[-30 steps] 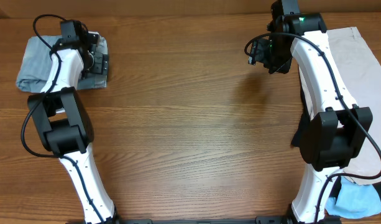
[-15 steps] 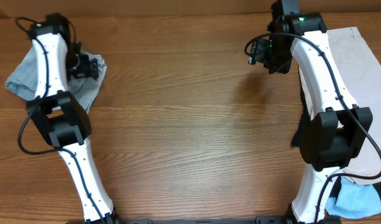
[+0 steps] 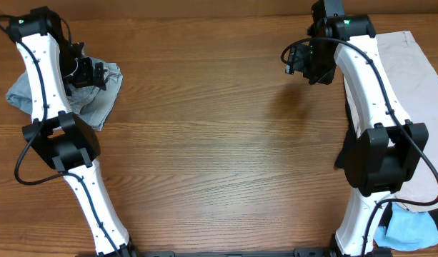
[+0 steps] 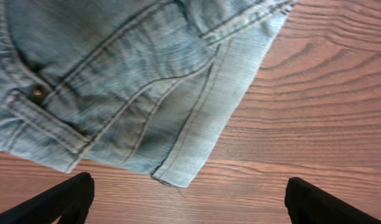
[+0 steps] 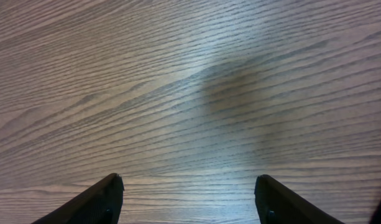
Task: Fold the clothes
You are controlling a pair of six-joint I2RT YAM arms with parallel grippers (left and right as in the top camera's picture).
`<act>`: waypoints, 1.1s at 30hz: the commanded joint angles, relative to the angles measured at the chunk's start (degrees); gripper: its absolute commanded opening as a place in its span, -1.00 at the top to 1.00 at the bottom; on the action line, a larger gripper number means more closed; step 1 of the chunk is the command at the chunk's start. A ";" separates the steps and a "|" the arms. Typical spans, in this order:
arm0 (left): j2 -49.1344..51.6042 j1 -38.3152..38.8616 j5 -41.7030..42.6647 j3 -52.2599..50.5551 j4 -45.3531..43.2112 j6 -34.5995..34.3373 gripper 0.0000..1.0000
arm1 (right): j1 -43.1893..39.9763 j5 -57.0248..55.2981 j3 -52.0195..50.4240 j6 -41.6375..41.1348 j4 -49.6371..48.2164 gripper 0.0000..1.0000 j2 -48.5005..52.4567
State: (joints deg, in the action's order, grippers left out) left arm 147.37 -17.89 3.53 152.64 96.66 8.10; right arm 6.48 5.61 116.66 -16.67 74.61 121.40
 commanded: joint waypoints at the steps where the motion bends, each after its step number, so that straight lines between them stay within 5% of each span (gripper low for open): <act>1: -0.26 -1.18 2.58 -0.92 0.17 2.21 -1.00 | 0.20 0.04 0.74 0.24 0.13 -0.43 -0.52; 10: -0.26 -3.13 -8.24 -6.19 -6.08 3.30 -1.00 | 0.20 0.07 0.74 0.24 0.26 -0.44 -0.52; 22: -0.24 -5.57 -3.37 -22.64 -23.71 11.69 -1.00 | 0.20 0.07 0.74 0.22 0.28 -0.44 -0.52; 33: -0.22 -5.44 -1.95 -39.47 -47.87 9.77 -1.00 | 0.20 0.04 0.74 0.22 1.01 -0.43 -0.52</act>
State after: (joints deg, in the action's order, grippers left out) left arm 140.25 -23.70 -0.99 118.54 55.22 18.61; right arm 6.48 5.61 116.66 -16.64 75.68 121.40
